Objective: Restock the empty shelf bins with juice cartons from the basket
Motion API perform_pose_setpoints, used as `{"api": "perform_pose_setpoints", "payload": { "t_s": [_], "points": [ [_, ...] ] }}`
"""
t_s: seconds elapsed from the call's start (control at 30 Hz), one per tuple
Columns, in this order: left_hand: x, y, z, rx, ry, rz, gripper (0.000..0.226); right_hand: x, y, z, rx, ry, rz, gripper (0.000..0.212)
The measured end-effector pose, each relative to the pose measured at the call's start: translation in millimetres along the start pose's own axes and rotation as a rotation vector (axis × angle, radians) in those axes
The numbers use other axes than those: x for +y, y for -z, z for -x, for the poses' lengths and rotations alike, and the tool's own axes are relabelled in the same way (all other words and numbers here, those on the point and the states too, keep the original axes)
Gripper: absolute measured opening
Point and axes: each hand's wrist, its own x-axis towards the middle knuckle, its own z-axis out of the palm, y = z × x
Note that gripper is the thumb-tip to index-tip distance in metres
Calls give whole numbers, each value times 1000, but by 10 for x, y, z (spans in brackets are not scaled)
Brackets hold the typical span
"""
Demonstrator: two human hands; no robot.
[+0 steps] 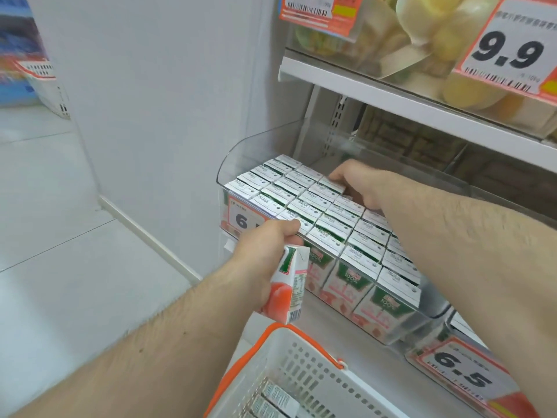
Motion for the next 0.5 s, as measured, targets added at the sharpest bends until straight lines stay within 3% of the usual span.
{"api": "perform_pose_setpoints", "payload": {
  "t_s": [0.17,0.27,0.37,0.43,0.5],
  "points": [
    [-22,-4,16,-39,-27,44,29,40,64,-43,-59,-27,-9,10],
    [-19,-22,71,-42,-16,62,35,-1,29,-8,-42,-22,130,22],
    [-18,-29,134,-59,11,91,45,-82,-6,172,74,84,525,32],
    [-8,-33,218,-64,17,113,45,-119,-22,359,242,228,747,31],
    [-11,-49,297,-86,24,121,44,-114,-11,570,417,377,720,21]
  ]
}}
